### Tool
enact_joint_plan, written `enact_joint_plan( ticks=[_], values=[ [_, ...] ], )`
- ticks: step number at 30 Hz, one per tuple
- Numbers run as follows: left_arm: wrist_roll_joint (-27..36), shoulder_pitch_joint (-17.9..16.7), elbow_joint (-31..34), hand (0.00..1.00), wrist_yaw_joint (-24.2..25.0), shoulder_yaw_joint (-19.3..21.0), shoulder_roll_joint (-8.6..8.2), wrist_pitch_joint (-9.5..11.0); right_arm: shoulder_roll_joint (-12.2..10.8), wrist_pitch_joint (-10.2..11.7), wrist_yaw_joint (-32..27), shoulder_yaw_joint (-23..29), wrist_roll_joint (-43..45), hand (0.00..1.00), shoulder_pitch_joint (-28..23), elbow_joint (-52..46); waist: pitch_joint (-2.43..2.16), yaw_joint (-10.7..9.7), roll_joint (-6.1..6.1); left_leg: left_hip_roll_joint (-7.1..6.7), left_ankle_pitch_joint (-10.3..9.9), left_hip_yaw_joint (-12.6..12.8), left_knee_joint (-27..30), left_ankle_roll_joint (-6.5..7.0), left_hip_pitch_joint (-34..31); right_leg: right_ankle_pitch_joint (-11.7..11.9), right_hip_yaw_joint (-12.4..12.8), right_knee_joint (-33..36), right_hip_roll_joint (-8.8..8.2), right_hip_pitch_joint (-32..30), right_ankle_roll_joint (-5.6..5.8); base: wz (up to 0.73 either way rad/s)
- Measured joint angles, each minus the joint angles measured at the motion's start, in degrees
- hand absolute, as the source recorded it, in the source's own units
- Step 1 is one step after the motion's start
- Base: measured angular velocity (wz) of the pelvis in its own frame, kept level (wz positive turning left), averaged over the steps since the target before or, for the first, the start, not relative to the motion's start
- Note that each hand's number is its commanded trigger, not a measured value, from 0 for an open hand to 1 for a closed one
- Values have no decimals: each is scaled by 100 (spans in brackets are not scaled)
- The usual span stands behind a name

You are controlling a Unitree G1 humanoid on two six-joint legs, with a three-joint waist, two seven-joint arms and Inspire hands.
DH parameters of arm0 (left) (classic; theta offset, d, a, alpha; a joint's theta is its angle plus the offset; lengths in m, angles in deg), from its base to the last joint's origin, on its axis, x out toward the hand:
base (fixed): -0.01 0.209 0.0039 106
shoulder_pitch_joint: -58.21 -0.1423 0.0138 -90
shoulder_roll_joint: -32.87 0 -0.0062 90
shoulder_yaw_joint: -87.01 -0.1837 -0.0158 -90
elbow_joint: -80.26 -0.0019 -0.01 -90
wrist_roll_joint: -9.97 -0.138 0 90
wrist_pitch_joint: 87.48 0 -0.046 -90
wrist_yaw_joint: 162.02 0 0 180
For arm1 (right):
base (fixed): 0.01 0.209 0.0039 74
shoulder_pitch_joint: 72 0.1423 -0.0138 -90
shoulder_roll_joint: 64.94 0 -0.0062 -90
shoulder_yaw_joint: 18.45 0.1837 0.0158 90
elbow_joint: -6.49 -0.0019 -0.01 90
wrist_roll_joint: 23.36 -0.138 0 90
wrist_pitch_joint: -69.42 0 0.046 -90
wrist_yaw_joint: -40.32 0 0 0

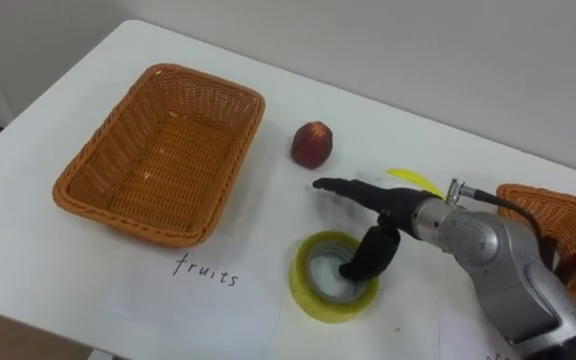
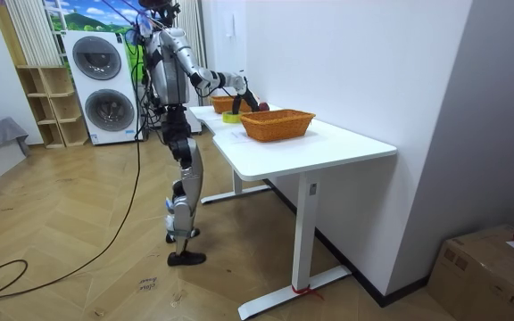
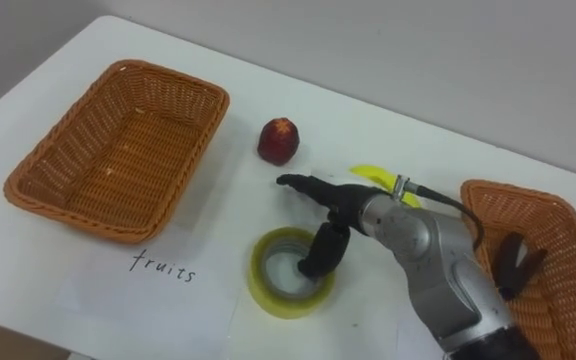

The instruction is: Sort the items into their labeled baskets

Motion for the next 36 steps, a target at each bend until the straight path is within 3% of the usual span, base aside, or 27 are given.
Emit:
enact_joint_plan(
  ticks=[13, 17, 36],
  values=[
    [0, -7, 97, 0, -17, -11, -1, 1, 5, -17, 63, 4, 56, 100, 52, 1, 21, 16, 28, -7, 4, 2, -5, 7, -3, 0, -7, 0, -5, -2, 0, 0],
    [1, -12, 97, 0, -23, -12, -2, 1, 0, -104, 67, 6, 137, 100, 52, -3, 22, 15, 29, -8, 4, 2, -5, 8, -2, 0, 4, 0, -4, -3, 0, 0],
    [-3, -38, 92, 0, -150, -11, -2, 1, 0, -114, 67, 14, 185, 100, 52, -14, 18, 15, 26, -7, 5, 2, -17, 8, -6, 0, 24, 2, -2, -15, 0, 0]
  ],
)
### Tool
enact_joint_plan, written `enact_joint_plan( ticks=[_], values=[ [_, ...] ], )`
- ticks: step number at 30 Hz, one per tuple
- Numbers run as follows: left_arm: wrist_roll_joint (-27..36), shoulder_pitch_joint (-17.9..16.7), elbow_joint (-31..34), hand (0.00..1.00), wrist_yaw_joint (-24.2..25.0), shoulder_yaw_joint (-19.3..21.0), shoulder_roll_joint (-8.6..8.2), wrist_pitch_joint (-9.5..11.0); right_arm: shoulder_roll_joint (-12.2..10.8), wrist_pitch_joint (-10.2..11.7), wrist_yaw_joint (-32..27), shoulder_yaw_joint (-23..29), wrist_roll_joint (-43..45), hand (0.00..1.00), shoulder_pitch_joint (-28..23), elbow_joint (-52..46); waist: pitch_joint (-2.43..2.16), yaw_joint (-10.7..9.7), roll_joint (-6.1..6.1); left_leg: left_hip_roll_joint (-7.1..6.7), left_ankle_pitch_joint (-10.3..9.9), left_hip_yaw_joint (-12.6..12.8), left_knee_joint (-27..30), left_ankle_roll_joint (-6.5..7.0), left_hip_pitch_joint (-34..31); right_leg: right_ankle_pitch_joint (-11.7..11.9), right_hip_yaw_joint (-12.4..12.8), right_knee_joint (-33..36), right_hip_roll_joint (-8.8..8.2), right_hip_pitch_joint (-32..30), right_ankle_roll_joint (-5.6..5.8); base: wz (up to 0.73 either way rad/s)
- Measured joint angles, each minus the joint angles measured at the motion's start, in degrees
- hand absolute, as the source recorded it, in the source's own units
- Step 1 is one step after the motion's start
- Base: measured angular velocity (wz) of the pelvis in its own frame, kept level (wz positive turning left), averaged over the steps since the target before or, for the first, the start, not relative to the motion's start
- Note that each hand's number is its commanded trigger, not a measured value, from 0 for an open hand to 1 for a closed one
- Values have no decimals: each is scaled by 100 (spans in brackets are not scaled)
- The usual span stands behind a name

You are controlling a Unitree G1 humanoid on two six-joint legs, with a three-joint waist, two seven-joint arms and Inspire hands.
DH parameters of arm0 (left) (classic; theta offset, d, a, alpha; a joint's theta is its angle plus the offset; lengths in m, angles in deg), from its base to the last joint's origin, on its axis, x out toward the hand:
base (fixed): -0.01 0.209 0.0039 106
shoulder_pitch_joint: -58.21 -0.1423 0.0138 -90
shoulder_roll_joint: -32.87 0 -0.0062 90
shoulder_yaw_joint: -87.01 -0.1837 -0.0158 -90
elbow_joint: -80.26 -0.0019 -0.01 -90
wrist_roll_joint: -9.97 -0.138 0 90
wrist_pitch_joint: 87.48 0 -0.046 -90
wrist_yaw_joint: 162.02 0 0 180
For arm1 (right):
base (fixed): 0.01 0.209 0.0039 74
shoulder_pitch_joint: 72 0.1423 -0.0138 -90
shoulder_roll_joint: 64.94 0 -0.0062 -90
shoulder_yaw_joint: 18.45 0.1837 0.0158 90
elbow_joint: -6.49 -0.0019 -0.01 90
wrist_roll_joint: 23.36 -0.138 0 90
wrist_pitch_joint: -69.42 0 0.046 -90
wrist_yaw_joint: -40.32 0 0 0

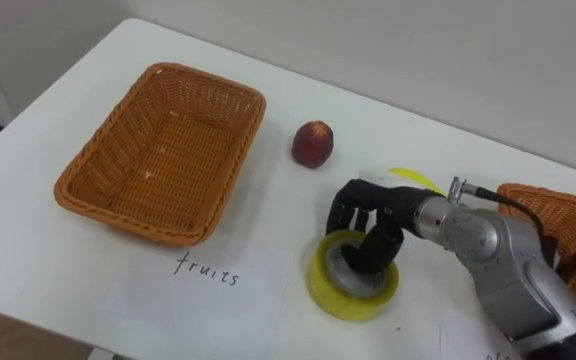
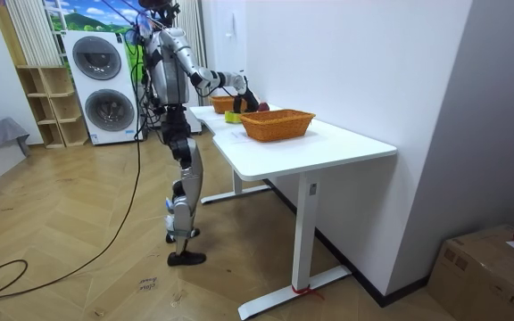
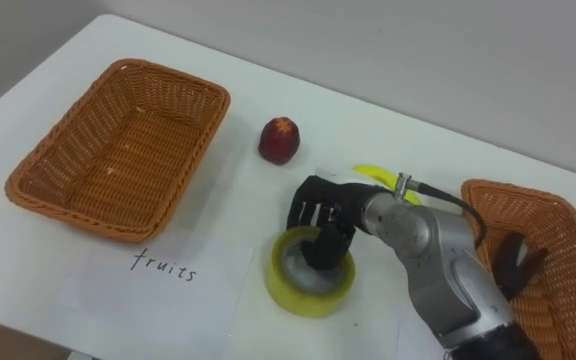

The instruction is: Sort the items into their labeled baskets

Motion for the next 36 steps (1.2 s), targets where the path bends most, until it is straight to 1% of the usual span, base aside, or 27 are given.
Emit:
enact_joint_plan(
  ticks=[2, 5, 8, 10, 12, 13, 14, 17, 19, 21, 22, 25, 27, 28, 30, 35, 36],
  values=[
    [-1, 0, -2, 0, -58, 1, -5, 0, 2, 3, 0, 44, -52, 100, 0, -6, -3, 0, -4, 0, 0, 9, 8, 0, 0, 0, 7, 0, 0, -8, 0, 0],
    [-7, 7, -22, 0, -120, 45, -2, 3, 9, 21, -36, 277, -140, 100, 0, -165, -5, -26, 5, -1, 1, 18, 12, 0, 9, 0, 19, -4, -1, 3, 0, 0],
    [21, 13, -126, 0, -132, 51, -2, 20, 11, 168, -176, 509, -395, 100, 6, -180, -7, -65, 16, -3, 2, 18, 20, 0, 62, 0, 22, -4, -9, 56, 0, 0],
    [60, -14, -136, 0, -132, 59, -11, 66, 11, 269, -334, 669, -609, 100, 7, -214, -3, -181, 27, -2, 2, 25, 19, 0, 120, 0, 33, -8, -27, 116, 0, 0],
    [58, -29, -136, 0, -132, 65, -16, 126, 13, 326, -421, 803, -635, 100, 7, -338, 1, -254, 32, -1, 2, 37, 19, 1, 113, 0, 37, -8, -27, 107, 0, 0],
    [53, -72, -135, 0, -133, 66, -25, 147, 15, 380, -480, 911, -655, 100, 7, -402, -1, -319, 53, -1, 2, 37, 27, 1, 111, 1, 37, -6, -18, 114, 1, 0],
    [38, -85, -135, 0, -133, 66, -35, 149, 17, 388, -521, 954, -656, 100, 7, -440, -6, -334, 71, -1, 2, 40, 28, 1, 113, 3, 38, -3, -16, 116, 5, -3],
    [-1, -133, -135, 0, -170, 128, -142, 212, 22, 466, -632, 1305, -668, 100, 4, -644, -4, -456, 181, 1, 1, 98, 15, 3, 124, 9, 39, -1, -14, 126, 14, -7],
    [0, -209, -136, 0, -182, 173, -234, 261, 23, 610, -784, 1664, -767, 100, -33, -691, -23, -516, 293, 3, 4, 165, 10, 7, 153, 12, 120, 4, -14, 134, 18, -14],
    [2, -234, -136, 0, -194, 257, -285, 293, 25, 634, -987, 1864, -863, 100, -57, -692, -18, -548, 341, 12, 4, 193, -19, 7, 223, 12, 161, 7, -5, 174, 19, -12],
    [2, -263, -136, 0, -197, 312, -290, 329, 25, 662, -1091, 1949, -865, 100, -69, -692, -25, -611, 350, 17, 4, 204, -25, 7, 239, 12, 171, 8, 0, 178, 19, -8],
    [2, -326, -135, 0, -201, 409, -299, 365, 38, 678, -1291, 2043, -866, 100, -72, -691, -20, -655, 364, 50, 4, 328, -62, 2, 311, 17, 267, 12, 32, 185, 10, -17],
    [3, -329, -135, 0, -201, 434, -303, 366, 48, 678, -1335, 2055, -883, 100, -75, -689, -31, -703, 349, 52, 5, 331, -77, 0, 317, 17, 290, 12, 34, 184, 10, -4],
    [4, -324, -132, 0, -201, 435, -302, 367, 57, 678, -1363, 2058, -913, 100, -75, -685, -39, -770, 339, 54, 5, 333, -77, 0, 318, 18, 296, 11, 36, 183, 9, 0],
    [5, -323, -131, 0, -201, 435, -301, 367, 57, 681, -1448, 2058, -984, 100, -75, -684, -44, -832, 332, 53, 5, 340, -84, 0, 325, 18, 305, 9, 36, 183, 9, 0],
    [17, -295, -134, 0, -203, 434, -296, 368, 57, 690, -1741, 2058, -1001, 100, -80, -578, -65, -945, 302, 50, 5, 345, -87, 0, 319, 17, 320, 7, 35, 169, 10, 0],
    [15, -290, -132, 0, -203, 433, -295, 371, 58, 690, -1806, 2061, -1016, 100, -88, -545, -81, -984, 277, 50, 5, 346, -87, 0, 319, 17, 316, 6, 34, 165, 10, 0]
  ],
)
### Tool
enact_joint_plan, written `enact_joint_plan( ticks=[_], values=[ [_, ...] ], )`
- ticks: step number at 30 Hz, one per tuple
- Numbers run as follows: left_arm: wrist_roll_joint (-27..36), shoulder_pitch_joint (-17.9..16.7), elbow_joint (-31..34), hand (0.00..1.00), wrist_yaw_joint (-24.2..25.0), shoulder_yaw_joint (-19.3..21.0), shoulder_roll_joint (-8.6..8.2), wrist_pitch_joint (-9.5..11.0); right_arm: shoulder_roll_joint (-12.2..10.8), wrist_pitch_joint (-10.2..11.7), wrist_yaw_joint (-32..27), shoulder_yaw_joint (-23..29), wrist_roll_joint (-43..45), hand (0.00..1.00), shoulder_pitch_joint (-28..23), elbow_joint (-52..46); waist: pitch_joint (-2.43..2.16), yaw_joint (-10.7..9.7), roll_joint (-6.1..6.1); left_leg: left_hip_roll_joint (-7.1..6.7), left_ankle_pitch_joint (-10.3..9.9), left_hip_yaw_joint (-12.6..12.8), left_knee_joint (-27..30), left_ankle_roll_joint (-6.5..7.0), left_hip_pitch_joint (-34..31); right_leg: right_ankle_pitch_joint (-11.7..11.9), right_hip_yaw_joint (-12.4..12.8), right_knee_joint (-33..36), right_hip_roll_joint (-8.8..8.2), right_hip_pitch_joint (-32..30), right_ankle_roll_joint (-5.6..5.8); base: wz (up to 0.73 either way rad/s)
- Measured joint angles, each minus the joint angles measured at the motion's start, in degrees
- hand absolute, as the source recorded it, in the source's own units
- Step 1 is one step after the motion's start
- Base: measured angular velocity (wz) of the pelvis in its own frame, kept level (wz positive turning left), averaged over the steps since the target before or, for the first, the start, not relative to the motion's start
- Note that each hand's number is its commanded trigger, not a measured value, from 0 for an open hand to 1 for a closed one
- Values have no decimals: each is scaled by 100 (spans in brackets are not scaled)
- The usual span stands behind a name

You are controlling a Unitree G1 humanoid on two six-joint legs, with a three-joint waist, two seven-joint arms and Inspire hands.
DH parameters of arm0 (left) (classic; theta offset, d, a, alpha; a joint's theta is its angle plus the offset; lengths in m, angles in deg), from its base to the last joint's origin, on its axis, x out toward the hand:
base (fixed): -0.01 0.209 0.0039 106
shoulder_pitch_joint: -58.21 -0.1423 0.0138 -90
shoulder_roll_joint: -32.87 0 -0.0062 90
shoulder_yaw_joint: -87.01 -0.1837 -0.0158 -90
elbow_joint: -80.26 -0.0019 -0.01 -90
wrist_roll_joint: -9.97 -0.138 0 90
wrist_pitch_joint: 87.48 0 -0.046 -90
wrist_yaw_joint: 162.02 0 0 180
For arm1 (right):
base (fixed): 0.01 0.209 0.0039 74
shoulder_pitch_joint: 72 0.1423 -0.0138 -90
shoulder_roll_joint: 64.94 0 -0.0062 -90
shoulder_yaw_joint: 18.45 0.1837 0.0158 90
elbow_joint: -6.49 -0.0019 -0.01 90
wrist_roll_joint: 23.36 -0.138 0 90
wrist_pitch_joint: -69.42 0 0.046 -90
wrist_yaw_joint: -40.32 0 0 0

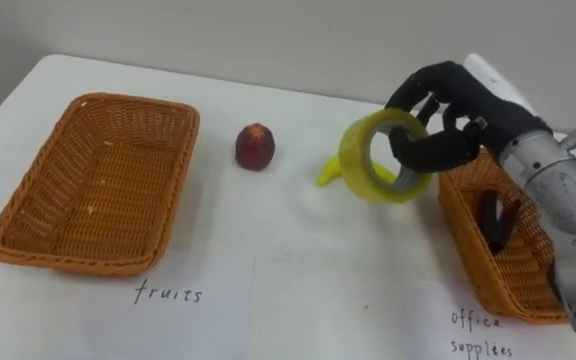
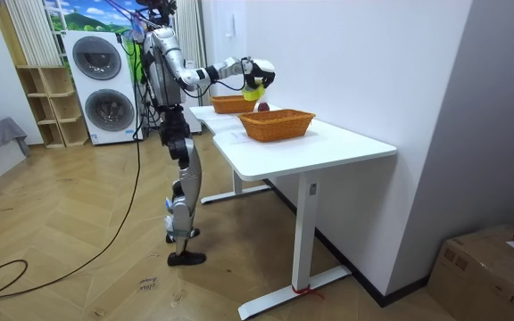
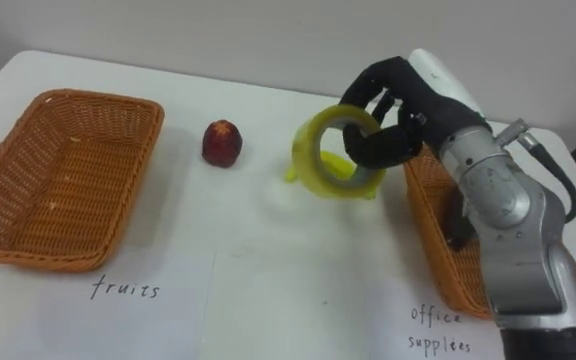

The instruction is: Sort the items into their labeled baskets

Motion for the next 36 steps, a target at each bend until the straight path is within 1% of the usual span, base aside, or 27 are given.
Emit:
enact_joint_plan(
  ticks=[2, 3, 4, 6, 8, 9, 12, 14, 15, 19, 22, 26, 32, 34, 36],
  values=[
    [-1, 9, 0, 0, 0, 0, 1, 2, 0, 18, -133, 40, -41, 100, -77, 24, 10, -23, 14, 0, 0, 0, 0, 0, 0, 0, 0, -3, 1, 0, 0, 0],
    [-1, 19, 0, 0, 0, -1, 0, 7, 0, 84, -210, 110, -42, 100, -162, 62, -5, -26, -8, 1, 0, -3, 1, 0, -1, 0, 0, -3, 1, 0, 0, 0],
    [1, 20, 0, 0, 0, 0, 1, 10, 2, 132, -277, 190, -127, 100, -224, 164, 1, -47, 2, 0, 0, -12, 3, 0, -3, 0, -3, -3, 0, 4, 0, 0],
    [7, 66, 1, 0, 0, -2, -1, 17, 4, 131, -361, 337, -311, 100, -360, 232, 14, -57, 20, -3, 0, -13, 6, 0, -3, 0, 1, -1, -1, 8, 0, 0],
    [30, 42, -1, 0, 0, 0, -3, 17, 10, 132, -463, 467, -500, 100, -499, 291, 27, -127, 38, -2, 0, 28, 5, 0, 24, 0, 29, -1, 1, 9, 1, -5],
    [31, 37, -5, 0, 0, 1, -5, 16, 10, 132, -475, 497, -515, 100, -515, 316, 40, -138, 57, 0, 0, 40, 3, 0, 30, 0, 37, 2, 2, 9, 1, -10],
    [35, 30, -13, 0, 0, 11, -11, 16, 41, 131, -600, 637, -530, 100, -531, 448, 61, -157, 103, 17, -2, 115, -22, -2, 53, 1, 90, 18, 18, 2, 0, -14],
    [35, 16, -14, 0, 0, 20, -10, 15, 123, 131, -672, 651, -531, 100, -533, 494, 45, -205, 129, 27, -3, 128, -30, -3, 59, 4, 103, 22, 29, -8, -4, -6],
    [36, 10, -16, 0, 2, 27, -15, 16, 185, 133, -705, 674, -533, 100, -534, 525, 31, -277, 135, 31, -3, 136, -30, -4, 61, 5, 106, 22, 33, -9, -6, 0],
    [33, 13, -14, 0, 12, 28, -22, 48, 197, 161, -915, 962, -535, 100, -534, 737, -11, -339, 133, 31, -2, 155, -29, -6, 73, 5, 93, 19, 31, -8, -7, 0],
    [36, 10, -6, 0, 39, 30, -18, 78, 214, 219, -1042, 1080, -536, 100, -534, 916, -26, -384, 119, 29, -2, 155, -29, -6, 80, 6, 95, 16, 29, -8, -6, 0],
    [39, -29, 0, 0, 102, 31, -16, 90, 228, 219, -1109, 1085, -537, 100, -534, 1006, -38, -470, 132, 32, -2, 162, -27, -6, 92, 6, 100, 16, 30, 4, -6, 0],
    [52, -79, -20, 0, 116, 28, -16, 93, 230, 220, -1171, 1084, -621, 100, -538, 1365, -35, -540, 129, 31, -2, 166, -27, -6, 92, 6, 136, 19, 28, 20, -6, 0],
    [52, -93, -26, 0, 116, 28, -17, 93, 257, 218, -1171, 1088, -624, 100, -539, 1473, -36, -605, 125, 31, -2, 159, -31, -7, 90, 6, 133, 22, 30, 19, -6, 0],
    [49, -104, -98, 0, 116, 28, -17, 93, 262, 216, -1173, 1113, -627, 100, -539, 1510, -34, -623, 124, 32, -2, 160, -34, -7, 88, 6, 146, 22, 33, 18, -6, 0]
  ],
)
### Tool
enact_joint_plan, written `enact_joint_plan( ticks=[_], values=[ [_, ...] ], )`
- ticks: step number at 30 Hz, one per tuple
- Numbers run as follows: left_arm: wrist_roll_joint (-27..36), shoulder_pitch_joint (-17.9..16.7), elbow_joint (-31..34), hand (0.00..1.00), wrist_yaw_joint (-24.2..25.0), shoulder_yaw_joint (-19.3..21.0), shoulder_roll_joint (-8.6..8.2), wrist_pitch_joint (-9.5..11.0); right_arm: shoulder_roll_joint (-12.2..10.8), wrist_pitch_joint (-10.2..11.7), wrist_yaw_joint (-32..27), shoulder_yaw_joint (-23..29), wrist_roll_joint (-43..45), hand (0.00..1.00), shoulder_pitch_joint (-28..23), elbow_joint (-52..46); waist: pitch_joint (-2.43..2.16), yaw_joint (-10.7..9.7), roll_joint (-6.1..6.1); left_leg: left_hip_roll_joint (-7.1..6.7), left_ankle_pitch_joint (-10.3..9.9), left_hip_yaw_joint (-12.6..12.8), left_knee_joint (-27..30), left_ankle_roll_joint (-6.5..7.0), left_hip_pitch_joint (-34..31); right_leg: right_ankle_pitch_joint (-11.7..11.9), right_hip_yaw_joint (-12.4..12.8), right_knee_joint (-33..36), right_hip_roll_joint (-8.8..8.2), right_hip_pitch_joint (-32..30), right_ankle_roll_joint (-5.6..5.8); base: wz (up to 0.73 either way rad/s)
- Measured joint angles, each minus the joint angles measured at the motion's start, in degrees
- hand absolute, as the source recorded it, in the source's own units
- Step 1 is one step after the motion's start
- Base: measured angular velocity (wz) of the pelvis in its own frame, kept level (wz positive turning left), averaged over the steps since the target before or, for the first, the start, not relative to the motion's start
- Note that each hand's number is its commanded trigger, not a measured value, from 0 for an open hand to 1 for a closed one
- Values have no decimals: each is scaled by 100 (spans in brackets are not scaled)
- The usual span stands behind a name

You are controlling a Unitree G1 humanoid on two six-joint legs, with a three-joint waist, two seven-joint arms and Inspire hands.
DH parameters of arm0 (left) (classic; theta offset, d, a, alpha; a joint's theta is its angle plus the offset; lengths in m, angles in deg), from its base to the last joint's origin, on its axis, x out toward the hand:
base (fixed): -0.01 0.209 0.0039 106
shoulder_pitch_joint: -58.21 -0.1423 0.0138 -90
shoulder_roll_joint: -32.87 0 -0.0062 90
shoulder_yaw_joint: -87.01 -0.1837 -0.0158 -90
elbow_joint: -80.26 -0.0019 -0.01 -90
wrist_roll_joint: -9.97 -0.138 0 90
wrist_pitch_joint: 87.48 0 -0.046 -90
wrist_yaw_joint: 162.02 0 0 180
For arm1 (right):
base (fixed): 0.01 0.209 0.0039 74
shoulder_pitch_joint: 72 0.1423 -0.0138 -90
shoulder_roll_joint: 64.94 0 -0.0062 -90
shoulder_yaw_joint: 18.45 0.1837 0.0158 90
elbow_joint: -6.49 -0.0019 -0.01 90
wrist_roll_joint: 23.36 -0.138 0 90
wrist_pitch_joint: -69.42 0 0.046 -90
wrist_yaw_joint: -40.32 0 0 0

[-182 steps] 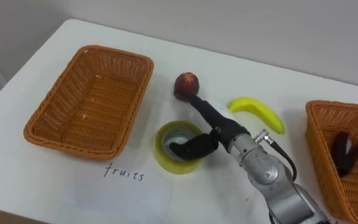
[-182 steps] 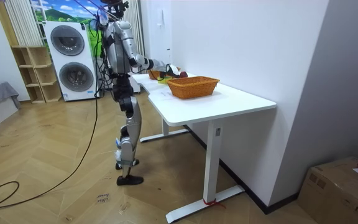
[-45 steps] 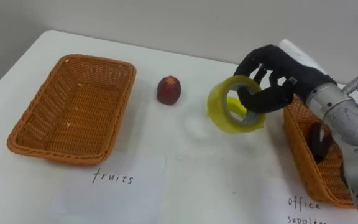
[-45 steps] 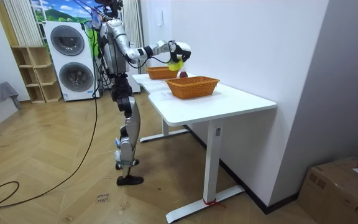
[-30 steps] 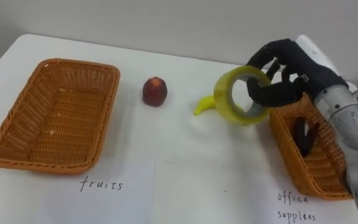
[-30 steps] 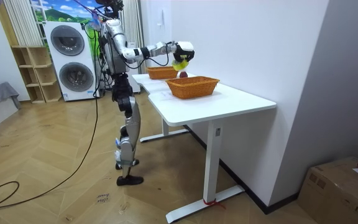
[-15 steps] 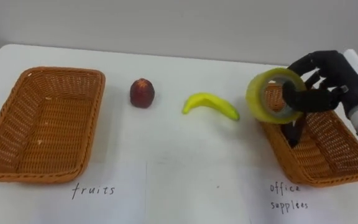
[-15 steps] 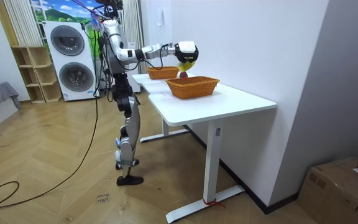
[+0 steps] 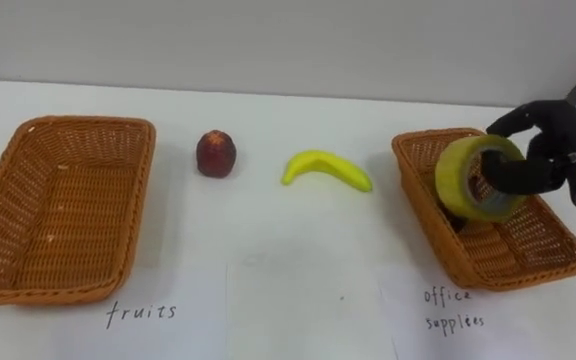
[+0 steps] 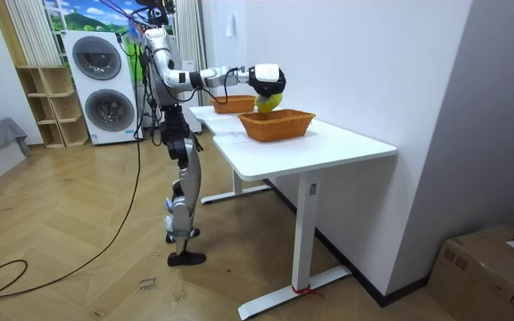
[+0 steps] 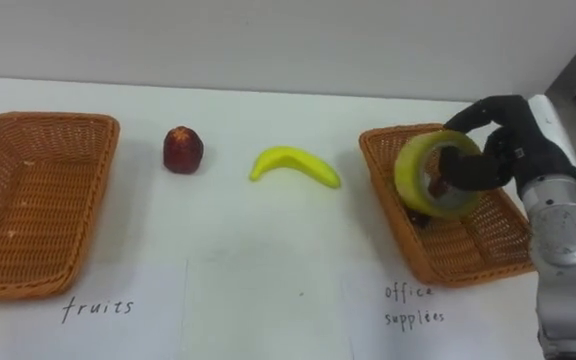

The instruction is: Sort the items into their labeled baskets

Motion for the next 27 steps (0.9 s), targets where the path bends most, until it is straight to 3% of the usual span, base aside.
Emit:
enact_joint_plan(
  ticks=[18, 27],
  values=[
    [-3, 13, -3, 0, -14, 68, -6, -2, 8, -3, -140, 179, -68, 100, -102, 4, 3, -49, -28, 0, 0, 3, -4, 0, -44, 0, 16, 20, 2, -66, 0, 0],
    [-1, 2, -4, 0, -13, 105, 13, 0, 6, -30, -136, 166, -80, 100, -509, 288, 12, 43, -13, 0, 0, 5, -2, 1, -4, 1, 22, 20, -8, -59, 0, 0]
  ],
)
